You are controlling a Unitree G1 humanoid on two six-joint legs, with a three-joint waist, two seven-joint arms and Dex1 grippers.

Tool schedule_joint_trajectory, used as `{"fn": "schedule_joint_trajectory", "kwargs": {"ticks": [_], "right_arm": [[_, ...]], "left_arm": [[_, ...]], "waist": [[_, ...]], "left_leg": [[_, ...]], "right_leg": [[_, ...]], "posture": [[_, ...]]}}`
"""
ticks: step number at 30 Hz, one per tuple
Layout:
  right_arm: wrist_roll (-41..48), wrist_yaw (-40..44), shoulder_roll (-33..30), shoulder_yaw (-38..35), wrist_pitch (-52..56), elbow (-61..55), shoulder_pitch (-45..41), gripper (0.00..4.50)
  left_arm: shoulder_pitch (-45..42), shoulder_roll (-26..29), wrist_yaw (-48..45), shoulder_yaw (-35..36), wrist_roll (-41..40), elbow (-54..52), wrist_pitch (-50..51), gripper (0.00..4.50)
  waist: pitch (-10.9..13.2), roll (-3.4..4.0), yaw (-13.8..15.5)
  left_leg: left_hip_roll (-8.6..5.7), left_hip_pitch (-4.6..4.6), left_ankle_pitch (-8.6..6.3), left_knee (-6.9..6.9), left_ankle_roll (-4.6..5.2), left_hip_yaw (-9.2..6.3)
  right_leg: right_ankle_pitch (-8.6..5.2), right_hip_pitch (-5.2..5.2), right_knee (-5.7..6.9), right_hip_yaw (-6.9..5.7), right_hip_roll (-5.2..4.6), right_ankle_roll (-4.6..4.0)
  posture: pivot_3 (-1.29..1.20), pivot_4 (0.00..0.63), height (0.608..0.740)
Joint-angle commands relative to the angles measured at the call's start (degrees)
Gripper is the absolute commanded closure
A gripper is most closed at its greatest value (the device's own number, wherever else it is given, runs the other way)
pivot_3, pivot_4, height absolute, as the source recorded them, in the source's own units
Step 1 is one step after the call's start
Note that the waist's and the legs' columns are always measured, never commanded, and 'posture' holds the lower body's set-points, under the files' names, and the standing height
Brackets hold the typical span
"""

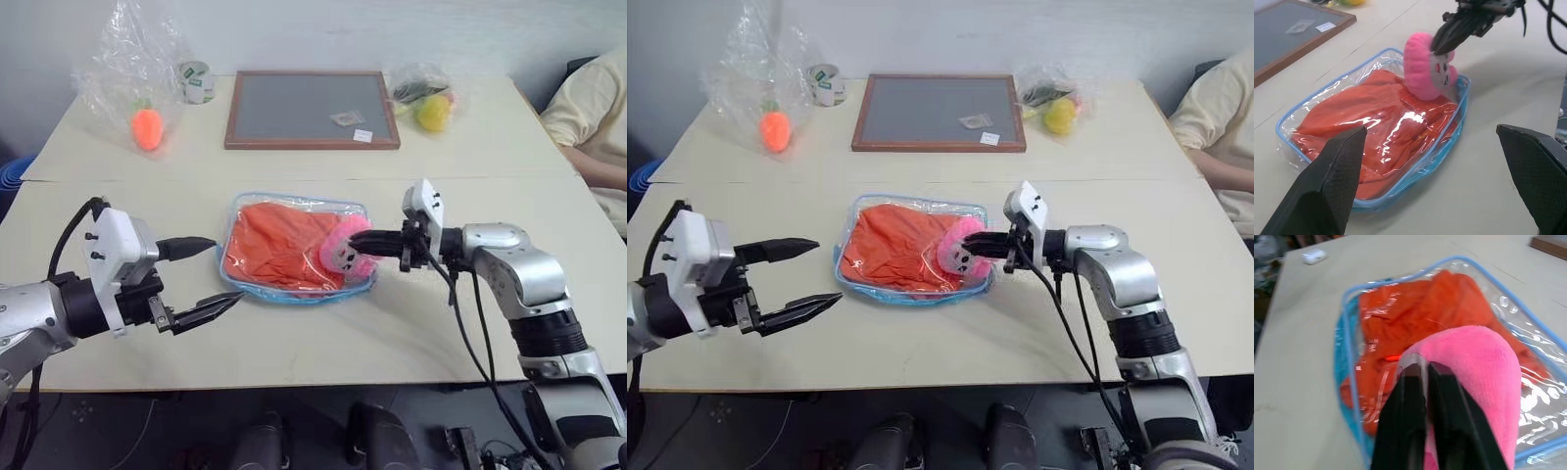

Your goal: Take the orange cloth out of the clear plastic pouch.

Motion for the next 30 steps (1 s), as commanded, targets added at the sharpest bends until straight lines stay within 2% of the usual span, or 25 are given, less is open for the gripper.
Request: {"fn": "schedule_joint_trajectory", "kwargs": {"ticks": [1,4,6,9,10,14,23,28,30], "right_arm": [[4.04,5.13,-2.48,-2.46,0.36,-3.51,-0.42,4.47],[3.79,6.59,-3.23,-1.65,-0.86,-4.55,-0.73,4.47],[1.76,4.47,-2.32,-1.3,-2.56,-3.88,-1.23,4.47],[-3.02,-2.69,0.0,-1.55,-4.69,0.65,-3.28,4.47],[-3.16,-4.5,0.43,-2.35,-3.28,2.23,-4.14,4.31],[-2.13,-5.61,0.06,-3.7,-0.31,3.26,-4.75,3.26],[-6.02,-7.24,1.3,1.01,-0.49,3.66,-2.56,0.1],[-8.21,-9.44,4.33,2.41,-0.88,8.6,-3.18,0.04],[-8.44,-10.13,5.73,2.08,-1.43,10.45,-3.44,0.45]], "left_arm": [[-1.43,0.36,-0.11,-0.33,1.4,0.1,-0.67,0.05],[-2.51,0.58,-0.74,-1.69,2.37,0.47,-0.79,0.05],[-3.46,0.6,-1.0,-2.66,3.07,0.95,-0.78,0.05],[-4.55,0.56,-1.49,-3.83,4.13,1.58,-0.94,0.05],[-4.84,0.62,-1.73,-4.21,4.52,1.69,-1.09,0.05],[-5.98,0.37,-2.08,-4.87,5.1,1.79,-1.16,0.05],[-7.5,-0.42,-2.05,-5.75,5.67,1.37,-1.1,0.05],[-7.66,-0.39,-2.01,-6.09,6.21,1.23,-1.39,0.05],[-7.65,-0.28,-2.07,-6.18,6.48,1.13,-1.47,0.05]], "waist": [[0.0,0.0,0.02],[0.0,0.0,0.04],[0.0,0.0,0.04],[0.0,0.0,0.0],[0.0,0.0,-0.02],[0.0,0.0,0.07],[0.0,-0.01,-0.01],[-0.01,-0.02,-0.05],[-0.01,-0.02,-0.08]], "left_leg": [[0.0,0.01,0.0,0.0,0.0,0.01],[0.03,0.01,0.0,0.0,-0.01,0.02],[0.03,0.02,-0.01,0.0,-0.01,0.03],[0.03,0.03,-0.01,0.0,-0.02,0.08],[0.03,0.03,-0.01,0.0,-0.03,0.1],[0.03,-0.05,-0.02,-0.07,-0.04,0.19],[0.02,-0.11,-0.01,-0.08,-0.04,0.32],[0.02,-0.11,-0.01,-0.09,-0.04,0.51],[0.02,-0.1,-0.01,-0.08,-0.04,0.54]], "right_leg": [[0.0,0.0,0.0,0.01,0.0,-0.01],[0.0,0.0,0.0,0.02,0.0,-0.01],[0.0,0.0,0.01,0.02,0.01,-0.01],[-0.01,-0.04,0.04,0.06,0.01,-0.03],[-0.01,-0.06,0.06,0.08,0.01,-0.03],[-0.02,-0.26,0.08,0.18,0.02,-0.06],[-0.03,-0.43,0.12,0.32,0.07,-0.06],[-0.02,-0.6,0.24,0.51,0.08,-0.06],[-0.02,-0.61,0.26,0.54,0.09,-0.06]], "posture": [[0.0,0.15,0.74],[0.0,0.15,0.74],[0.0,0.15,0.74],[0.0,0.15,0.74],[0.0,0.15,0.74],[0.0,0.15,0.74],[0.0,0.15,0.74],[0.0,0.15,0.74],[0.0,0.15,0.74]]}}
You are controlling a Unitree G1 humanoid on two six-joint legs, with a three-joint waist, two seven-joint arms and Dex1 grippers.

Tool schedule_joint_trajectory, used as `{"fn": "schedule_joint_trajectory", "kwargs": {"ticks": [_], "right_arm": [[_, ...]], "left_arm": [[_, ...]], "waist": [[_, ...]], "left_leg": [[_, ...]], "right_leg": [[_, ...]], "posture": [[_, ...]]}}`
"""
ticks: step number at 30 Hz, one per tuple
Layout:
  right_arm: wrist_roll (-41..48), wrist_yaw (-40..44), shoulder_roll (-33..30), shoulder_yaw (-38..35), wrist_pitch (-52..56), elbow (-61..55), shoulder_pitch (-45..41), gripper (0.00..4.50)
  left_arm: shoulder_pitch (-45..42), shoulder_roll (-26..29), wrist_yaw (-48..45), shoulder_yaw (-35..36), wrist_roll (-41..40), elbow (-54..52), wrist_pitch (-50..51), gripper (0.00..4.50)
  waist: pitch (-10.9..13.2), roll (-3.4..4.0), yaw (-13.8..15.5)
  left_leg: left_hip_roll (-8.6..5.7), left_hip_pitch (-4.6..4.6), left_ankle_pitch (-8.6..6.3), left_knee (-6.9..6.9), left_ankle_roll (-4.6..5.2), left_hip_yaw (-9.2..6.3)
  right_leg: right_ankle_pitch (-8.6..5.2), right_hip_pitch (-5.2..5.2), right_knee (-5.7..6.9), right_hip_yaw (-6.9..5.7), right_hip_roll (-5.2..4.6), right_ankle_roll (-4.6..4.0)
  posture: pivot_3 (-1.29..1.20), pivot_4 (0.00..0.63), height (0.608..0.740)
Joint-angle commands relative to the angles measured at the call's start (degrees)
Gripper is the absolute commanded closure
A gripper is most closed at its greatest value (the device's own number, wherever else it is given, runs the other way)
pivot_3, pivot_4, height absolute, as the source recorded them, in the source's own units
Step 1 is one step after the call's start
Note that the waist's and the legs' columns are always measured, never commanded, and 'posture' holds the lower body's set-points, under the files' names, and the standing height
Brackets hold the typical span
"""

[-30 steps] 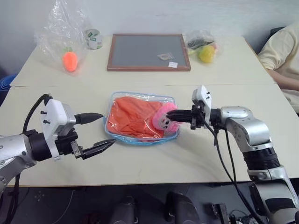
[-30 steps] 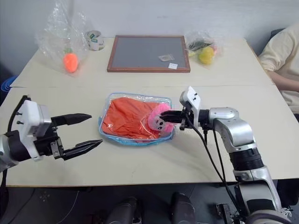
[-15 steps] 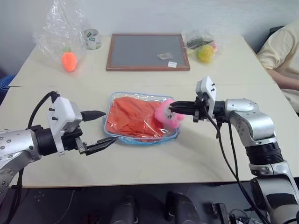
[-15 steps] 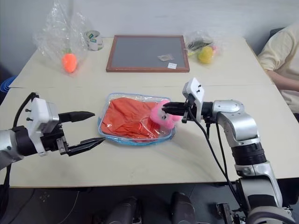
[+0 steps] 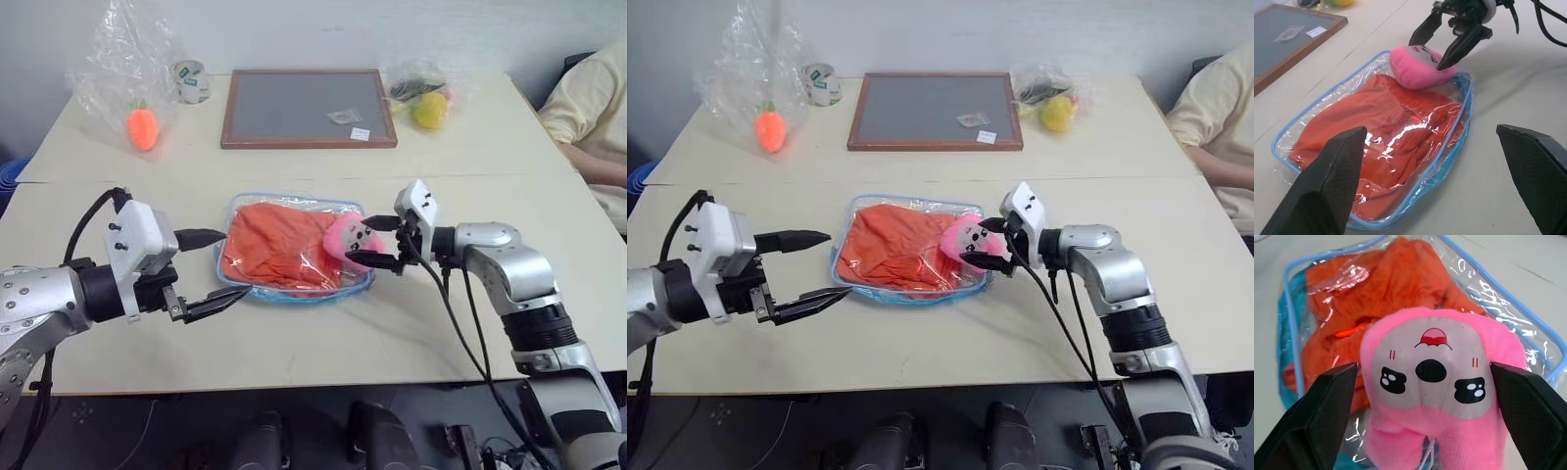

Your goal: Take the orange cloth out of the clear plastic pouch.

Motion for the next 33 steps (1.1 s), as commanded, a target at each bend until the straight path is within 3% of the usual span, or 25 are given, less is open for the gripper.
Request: {"fn": "schedule_joint_trajectory", "kwargs": {"ticks": [1,7,12,14,17,23,29,33], "right_arm": [[-0.35,-0.43,1.69,-0.2,-1.44,1.75,-0.71,0.6],[1.12,3.16,-0.23,-1.35,-1.96,-1.31,0.66,2.58],[9.34,16.51,-7.15,-5.46,-2.36,-9.79,3.42,4.13],[10.18,19.98,-9.96,-5.06,-2.65,-12.07,4.73,4.5],[8.13,23.46,-12.87,-1.12,-5.21,-17.18,7.43,4.5],[-5.59,20.03,-9.74,11.3,-16.96,-19.66,10.78,4.5],[-8.02,8.98,2.87,14.67,-9.9,-15.74,9.12,4.5],[-6.36,8.72,3.5,13.96,-5.6,-16.69,9.32,4.5]], "left_arm": [[-0.69,-0.09,-0.1,0.68,1.04,-1.01,-1.14,0.05],[-0.74,-0.19,-0.48,0.7,1.85,-0.75,-1.33,0.05],[-1.35,-0.46,-0.41,0.37,1.77,-0.85,-1.14,0.05],[-1.57,-0.52,-0.54,0.18,1.84,-0.68,-1.15,0.05],[-2.75,-0.67,-1.04,-1.43,2.74,0.42,-1.76,0.05],[-5.16,-1.25,-1.6,-3.81,3.78,1.86,-2.18,0.05],[-5.42,-1.48,-2.43,-5.36,4.74,1.89,-2.53,0.05],[-5.6,-1.46,-2.64,-5.48,4.76,1.9,-2.33,0.05]], "waist": [[0.0,0.0,-0.01],[0.0,0.0,-0.01],[0.0,0.0,0.24],[0.0,-0.01,0.25],[-0.02,-0.04,0.2],[-0.03,-0.05,0.01],[-0.15,-0.26,-0.39],[-0.15,-0.26,-0.35]], "left_leg": [[0.0,0.0,0.0,0.0,0.0,0.01],[0.05,0.01,0.0,-0.01,0.0,0.1],[0.18,-0.01,-0.01,-0.02,0.01,0.1],[0.19,-0.01,-0.02,-0.02,0.03,0.13],[0.21,0.02,-0.02,-0.02,0.03,0.14],[0.11,0.17,-0.04,-0.11,-0.03,0.41],[0.44,0.26,-0.03,-0.1,-0.07,0.52],[0.51,0.26,-0.03,-0.11,-0.12,0.53]], "right_leg": [[0.0,-0.01,0.01,0.01,0.0,0.0],[0.0,-0.08,0.03,0.13,0.01,0.0],[0.0,-0.1,0.0,0.15,0.0,0.0],[0.01,-0.09,-0.01,0.17,0.0,0.01],[0.01,-0.09,0.02,0.17,0.03,0.01],[0.0,-0.18,0.08,0.43,0.12,0.0],[0.01,-0.18,0.12,0.54,0.23,-0.05],[0.0,-0.21,0.13,0.55,0.28,-0.13]], "posture": [[0.0,0.15,0.74],[0.0,0.15,0.74],[0.0,0.15,0.74],[0.0,0.15,0.74],[0.0,0.15,0.74],[0.0,0.15,0.74],[0.0,0.15,0.74],[0.0,0.15,0.74]]}}
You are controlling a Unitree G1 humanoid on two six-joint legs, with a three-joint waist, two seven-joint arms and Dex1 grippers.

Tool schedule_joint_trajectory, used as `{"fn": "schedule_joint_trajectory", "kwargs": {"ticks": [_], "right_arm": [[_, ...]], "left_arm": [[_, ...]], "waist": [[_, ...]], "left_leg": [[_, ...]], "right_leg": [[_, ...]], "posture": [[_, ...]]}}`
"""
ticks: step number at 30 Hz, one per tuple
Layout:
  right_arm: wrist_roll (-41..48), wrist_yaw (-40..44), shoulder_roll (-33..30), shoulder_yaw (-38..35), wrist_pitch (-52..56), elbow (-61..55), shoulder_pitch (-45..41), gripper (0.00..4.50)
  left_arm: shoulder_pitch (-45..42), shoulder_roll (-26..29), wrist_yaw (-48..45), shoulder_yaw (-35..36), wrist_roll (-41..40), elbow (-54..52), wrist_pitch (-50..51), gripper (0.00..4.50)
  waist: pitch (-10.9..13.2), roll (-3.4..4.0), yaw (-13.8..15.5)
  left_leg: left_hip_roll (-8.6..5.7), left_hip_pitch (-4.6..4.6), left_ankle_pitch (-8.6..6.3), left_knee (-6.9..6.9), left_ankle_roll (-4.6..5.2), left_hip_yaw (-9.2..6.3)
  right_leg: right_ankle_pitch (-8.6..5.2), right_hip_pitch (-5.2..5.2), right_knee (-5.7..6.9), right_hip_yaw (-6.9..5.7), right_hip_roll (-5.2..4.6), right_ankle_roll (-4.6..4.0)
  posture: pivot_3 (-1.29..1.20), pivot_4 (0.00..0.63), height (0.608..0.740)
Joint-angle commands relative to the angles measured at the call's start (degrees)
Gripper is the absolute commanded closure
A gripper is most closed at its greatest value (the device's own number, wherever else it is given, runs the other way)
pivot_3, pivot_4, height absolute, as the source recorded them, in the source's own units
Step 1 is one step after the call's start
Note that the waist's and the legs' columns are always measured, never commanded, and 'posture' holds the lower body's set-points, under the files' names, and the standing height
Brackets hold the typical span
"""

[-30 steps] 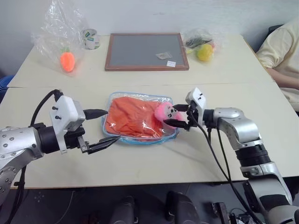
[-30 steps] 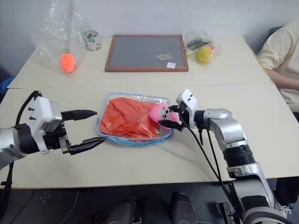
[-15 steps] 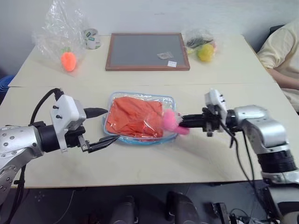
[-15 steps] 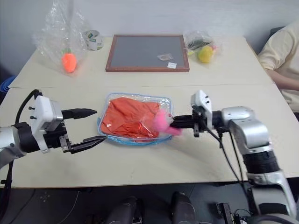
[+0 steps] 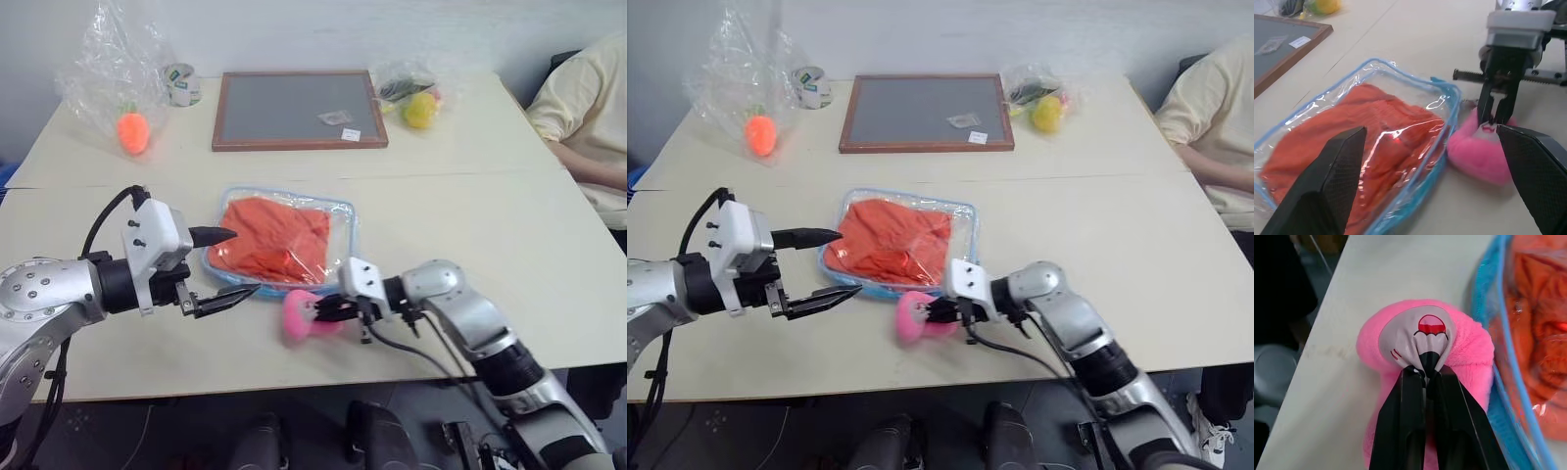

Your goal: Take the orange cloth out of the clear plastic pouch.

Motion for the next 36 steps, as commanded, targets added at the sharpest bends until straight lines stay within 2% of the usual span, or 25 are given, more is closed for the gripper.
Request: {"fn": "schedule_joint_trajectory", "kwargs": {"ticks": [1,3,8,10,15,20,21,24,29,30,32,36], "right_arm": [[2.14,0.24,-1.01,-0.77,4.75,-1.99,0.43,3.85],[4.46,2.11,-2.51,-1.25,7.07,-3.87,1.11,3.34],[8.61,4.96,-7.41,-3.29,9.48,-8.86,2.59,1.58],[10.61,5.21,-8.83,-5.64,9.91,-11.06,2.66,0.89],[18.95,5.46,-10.47,-11.17,15.46,-15.31,1.8,0.89],[14.78,5.17,-14.23,-13.08,9.9,-11.54,-2.5,0.89],[13.08,5.24,-14.71,-12.71,7.62,-9.78,-3.49,0.89],[2.1,5.39,-15.62,-8.21,-8.34,-0.5,-6.41,0.89],[-8.19,4.47,-11.52,-2.23,-25.58,13.41,-11.06,0.89],[-9.31,4.21,-10.8,-1.74,-27.65,15.31,-11.71,0.85],[-10.28,3.93,-9.25,-1.5,-30.48,18.45,-13.01,1.26],[-10.4,4.05,-7.69,-2.25,-32.39,21.12,-14.23,2.52]], "left_arm": [[-0.71,-0.1,-0.28,0.48,0.57,-0.54,-0.79,0.05],[-0.59,-0.2,-0.36,0.4,0.56,-0.59,-0.73,0.05],[-0.73,-1.35,-0.04,-1.91,0.68,-1.32,-0.84,0.05],[-1.13,-2.12,-0.62,-5.08,1.71,-1.66,-1.51,0.05],[-3.35,-2.92,-4.01,-12.2,4.77,-0.11,-3.1,0.05],[-10.39,-4.61,-10.46,-25.79,13.82,4.33,-7.72,0.05],[-11.1,-4.82,-11.54,-27.59,15.56,5.17,-8.86,0.05],[-13.0,-5.15,-15.01,-33.9,22.67,8.75,-14.07,0.05],[-15.28,-7.32,-18.36,-38.06,28.78,15.15,-19.24,0.05],[-15.52,-7.96,-18.44,-37.9,29.16,15.8,-19.61,0.23],[-15.48,-8.89,-18.6,-37.17,29.39,16.45,-19.74,0.63],[-13.99,-9.01,-19.19,-35.63,29.71,16.19,-19.97,1.84]], "waist": [[0.0,-0.01,0.05],[0.0,-0.01,0.2],[-0.01,-0.01,0.55],[0.0,-0.01,0.53],[0.0,-0.01,0.54],[-0.01,-0.01,0.67],[-0.01,-0.01,0.62],[-0.01,-0.01,0.48],[0.0,-0.02,0.25],[0.0,-0.02,0.26],[0.0,-0.01,0.28],[0.0,-0.01,0.43]], "left_leg": [[0.0,0.0,0.0,0.0,0.0,0.0],[0.0,0.0,0.0,0.0,0.0,0.0],[-0.01,0.0,-0.02,0.0,0.03,0.01],[-0.01,0.0,-0.02,0.0,0.03,0.02],[-0.01,-0.01,-0.02,0.0,0.03,0.05],[-0.05,0.0,-0.02,0.03,0.05,0.11],[-0.09,0.01,-0.03,0.03,0.06,0.14],[-0.3,-0.01,-0.03,0.0,0.05,0.29],[-0.29,-0.02,-0.02,-0.05,0.05,0.46],[-0.29,-0.03,-0.01,-0.04,0.06,0.49],[-0.26,-0.04,-0.01,-0.01,0.06,0.46],[0.04,-0.07,-0.01,0.05,0.06,0.39]], "right_leg": [[0.0,0.01,0.0,0.0,0.0,0.0],[0.0,0.0,0.01,0.01,0.0,-0.01],[0.01,0.01,-0.01,0.01,-0.02,-0.01],[0.01,0.0,-0.01,0.01,-0.02,-0.01],[0.01,-0.01,-0.01,0.02,-0.01,-0.02],[0.03,-0.01,0.0,0.05,-0.01,-0.03],[0.04,-0.01,-0.01,0.06,-0.01,-0.03],[0.03,-0.07,-0.03,0.07,0.04,-0.03],[0.03,-0.1,-0.06,0.08,0.06,-0.03],[0.03,-0.1,-0.05,0.07,0.06,-0.03],[0.03,-0.1,-0.03,0.07,0.06,-0.03],[0.03,-0.09,-0.02,0.06,0.06,-0.03]], "posture": [[0.0,0.15,0.74],[0.0,0.15,0.74],[0.0,0.15,0.74],[0.0,0.15,0.74],[0.0,0.15,0.74],[0.0,0.15,0.74],[0.0,0.15,0.74],[0.0,0.15,0.74],[0.0,0.15,0.74],[0.0,0.15,0.74],[0.0,0.15,0.74],[0.0,0.15,0.74]]}}
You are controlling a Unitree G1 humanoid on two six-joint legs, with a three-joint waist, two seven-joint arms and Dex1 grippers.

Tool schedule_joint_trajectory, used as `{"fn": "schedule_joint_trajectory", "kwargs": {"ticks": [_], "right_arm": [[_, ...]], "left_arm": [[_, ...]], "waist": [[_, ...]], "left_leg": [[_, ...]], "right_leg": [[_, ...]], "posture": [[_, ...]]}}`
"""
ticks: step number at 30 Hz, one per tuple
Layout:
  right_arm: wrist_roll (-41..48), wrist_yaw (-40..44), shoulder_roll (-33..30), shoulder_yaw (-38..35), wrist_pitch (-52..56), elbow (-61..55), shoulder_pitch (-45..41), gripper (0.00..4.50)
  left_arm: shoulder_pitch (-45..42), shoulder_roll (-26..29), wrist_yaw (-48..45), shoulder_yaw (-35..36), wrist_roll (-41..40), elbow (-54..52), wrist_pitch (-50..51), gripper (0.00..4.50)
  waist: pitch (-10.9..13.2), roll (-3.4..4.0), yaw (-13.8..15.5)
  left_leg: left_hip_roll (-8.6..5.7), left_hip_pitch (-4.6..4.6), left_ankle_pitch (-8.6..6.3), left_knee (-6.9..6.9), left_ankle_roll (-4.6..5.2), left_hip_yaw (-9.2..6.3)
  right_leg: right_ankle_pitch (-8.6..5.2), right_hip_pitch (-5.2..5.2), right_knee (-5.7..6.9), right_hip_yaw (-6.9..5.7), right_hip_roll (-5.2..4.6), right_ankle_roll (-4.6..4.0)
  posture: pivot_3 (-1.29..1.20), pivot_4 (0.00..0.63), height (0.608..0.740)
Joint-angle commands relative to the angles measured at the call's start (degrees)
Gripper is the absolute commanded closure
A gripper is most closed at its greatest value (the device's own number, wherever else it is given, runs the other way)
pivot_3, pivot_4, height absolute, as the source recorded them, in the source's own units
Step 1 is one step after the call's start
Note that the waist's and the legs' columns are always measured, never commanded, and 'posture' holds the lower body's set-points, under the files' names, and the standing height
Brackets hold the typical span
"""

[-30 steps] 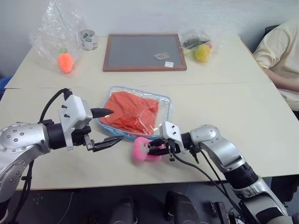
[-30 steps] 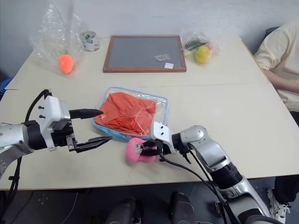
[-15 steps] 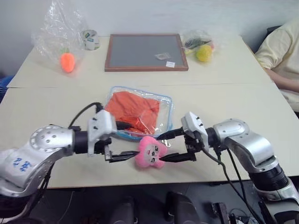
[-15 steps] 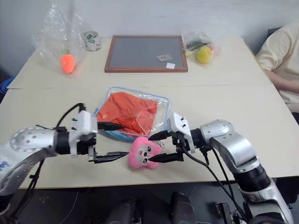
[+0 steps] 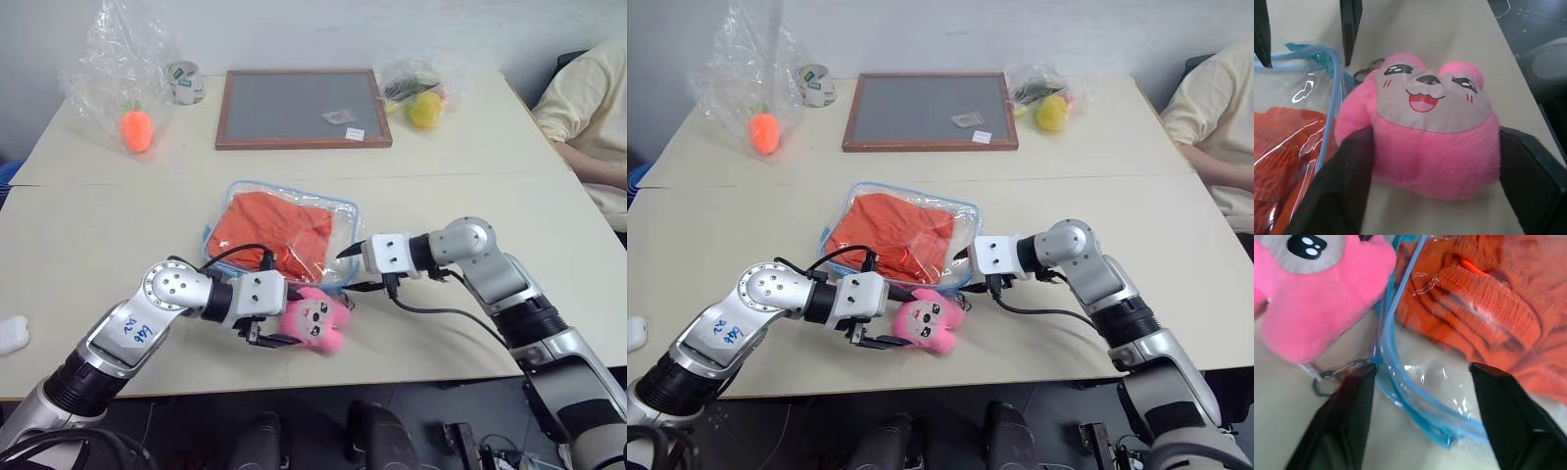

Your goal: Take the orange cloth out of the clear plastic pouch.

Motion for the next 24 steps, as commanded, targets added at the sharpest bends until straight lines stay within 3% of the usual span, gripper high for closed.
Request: {"fn": "schedule_joint_trajectory", "kwargs": {"ticks": [1,6,10,14,20,24], "right_arm": [[-0.03,0.02,0.03,-1.48,-2.96,0.52,-1.13,2.86],[1.0,2.0,-0.86,-2.11,-3.04,0.38,-1.15,4.5],[1.37,2.69,-1.51,-3.06,-3.9,0.54,-1.28,4.5],[0.64,2.56,-2.59,-4.48,-6.5,2.27,-2.02,4.5],[3.13,6.25,-6.16,-6.12,-9.51,4.41,-1.61,4.5],[5.86,9.52,-8.19,-7.66,-10.08,4.37,-0.05,4.5]], "left_arm": [[1.48,0.25,-0.62,1.99,0.39,-1.38,-0.77,2.13],[5.03,0.87,0.07,5.01,0.13,-2.63,-0.73,3.61],[8.81,2.01,2.32,8.63,1.49,-3.27,-0.4,4.5],[13.95,3.95,4.67,15.79,1.07,-3.09,0.02,4.5],[19.53,8.06,4.37,35.09,-3.05,6.94,1.19,4.5],[20.17,10.5,3.8,40.52,-2.51,13.26,-0.25,4.5]], "waist": [[0.0,0.0,0.09],[0.0,0.0,-0.03],[0.0,0.01,-0.04],[0.0,0.01,-0.1],[0.03,0.04,-0.59],[0.02,0.04,-0.42]], "left_leg": [[0.01,0.0,0.0,0.03,0.0,-0.01],[0.06,0.01,0.0,0.07,0.01,-0.13],[0.07,0.02,-0.01,0.07,0.01,-0.18],[0.08,0.04,-0.01,0.06,0.01,-0.19],[0.12,0.05,-0.01,0.06,0.0,-0.19],[0.07,0.04,-0.05,0.06,0.07,-0.18]], "right_leg": [[0.0,0.01,0.01,-0.02,0.0,0.0],[0.0,0.02,0.06,0.0,0.01,0.0],[0.0,0.02,0.06,0.02,0.01,0.0],[0.0,0.02,0.07,0.03,0.0,0.0],[-0.01,0.0,0.09,0.01,0.0,-0.03],[-0.01,0.03,0.05,0.0,-0.07,-0.02]], "posture": [[0.0,0.15,0.74],[0.0,0.15,0.74],[0.0,0.15,0.74],[0.0,0.15,0.74],[0.0,0.15,0.74],[0.0,0.15,0.74]]}}
